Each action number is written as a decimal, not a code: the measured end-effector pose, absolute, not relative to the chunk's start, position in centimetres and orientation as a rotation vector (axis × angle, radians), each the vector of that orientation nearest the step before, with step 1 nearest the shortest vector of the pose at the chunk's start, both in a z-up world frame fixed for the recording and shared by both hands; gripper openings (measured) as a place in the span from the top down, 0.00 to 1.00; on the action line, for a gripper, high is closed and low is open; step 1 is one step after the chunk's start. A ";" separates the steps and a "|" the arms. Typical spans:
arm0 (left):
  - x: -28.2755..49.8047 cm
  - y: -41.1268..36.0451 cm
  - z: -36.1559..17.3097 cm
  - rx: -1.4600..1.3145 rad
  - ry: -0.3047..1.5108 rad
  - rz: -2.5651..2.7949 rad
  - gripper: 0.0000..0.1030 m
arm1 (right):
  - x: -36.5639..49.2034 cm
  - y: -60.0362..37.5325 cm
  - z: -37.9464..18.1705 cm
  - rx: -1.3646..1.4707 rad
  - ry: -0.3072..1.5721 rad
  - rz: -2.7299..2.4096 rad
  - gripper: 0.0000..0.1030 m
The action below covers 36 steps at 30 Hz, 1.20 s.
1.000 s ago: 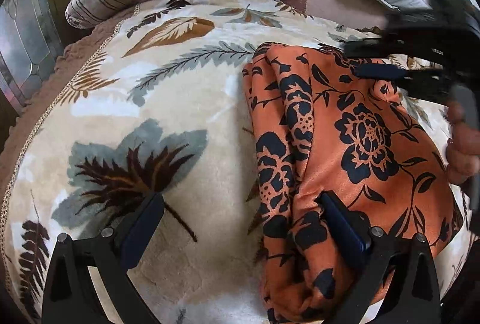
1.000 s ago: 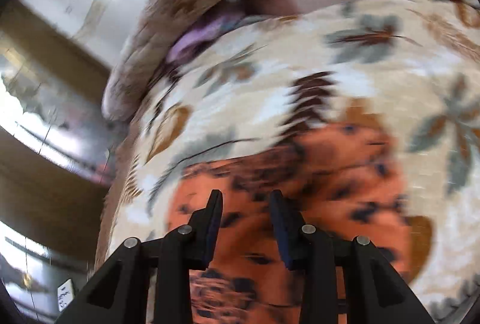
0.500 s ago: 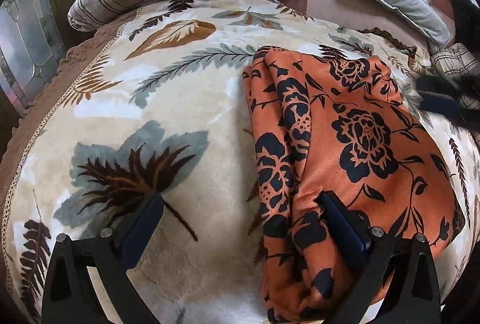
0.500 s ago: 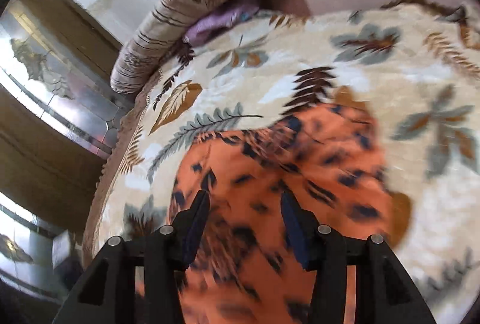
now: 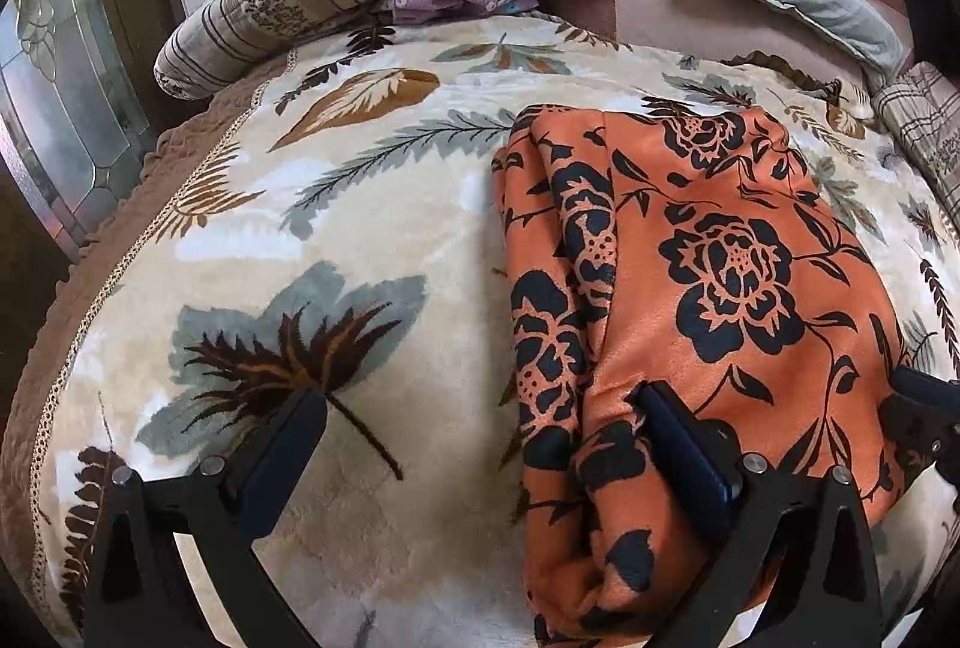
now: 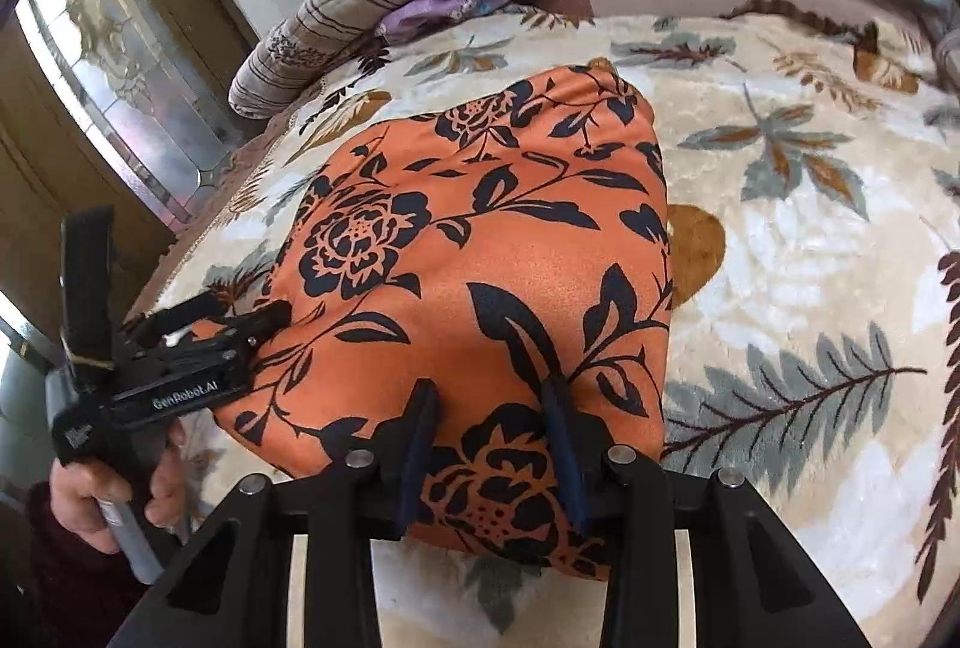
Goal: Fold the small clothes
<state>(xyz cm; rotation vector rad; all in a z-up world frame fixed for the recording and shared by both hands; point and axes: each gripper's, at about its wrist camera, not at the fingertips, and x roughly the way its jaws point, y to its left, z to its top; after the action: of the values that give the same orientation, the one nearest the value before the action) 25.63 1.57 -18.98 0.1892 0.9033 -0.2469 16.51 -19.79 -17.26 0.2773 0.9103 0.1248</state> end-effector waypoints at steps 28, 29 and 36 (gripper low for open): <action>22.6 1.3 -16.4 0.201 0.796 -0.141 0.00 | 16.0 -24.3 -16.9 0.424 0.899 0.353 0.62; 22.2 1.8 -16.1 0.185 0.796 -0.132 0.00 | 15.9 -24.9 -16.7 0.462 0.896 0.354 0.62; 21.1 1.7 -17.1 0.303 0.866 -0.012 0.00 | 16.3 -26.6 -16.9 0.548 0.930 0.318 0.62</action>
<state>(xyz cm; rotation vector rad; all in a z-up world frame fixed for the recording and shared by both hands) 21.10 1.72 -17.07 0.3030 0.8662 -0.0123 16.29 -26.56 -16.93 0.5480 0.9298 0.3184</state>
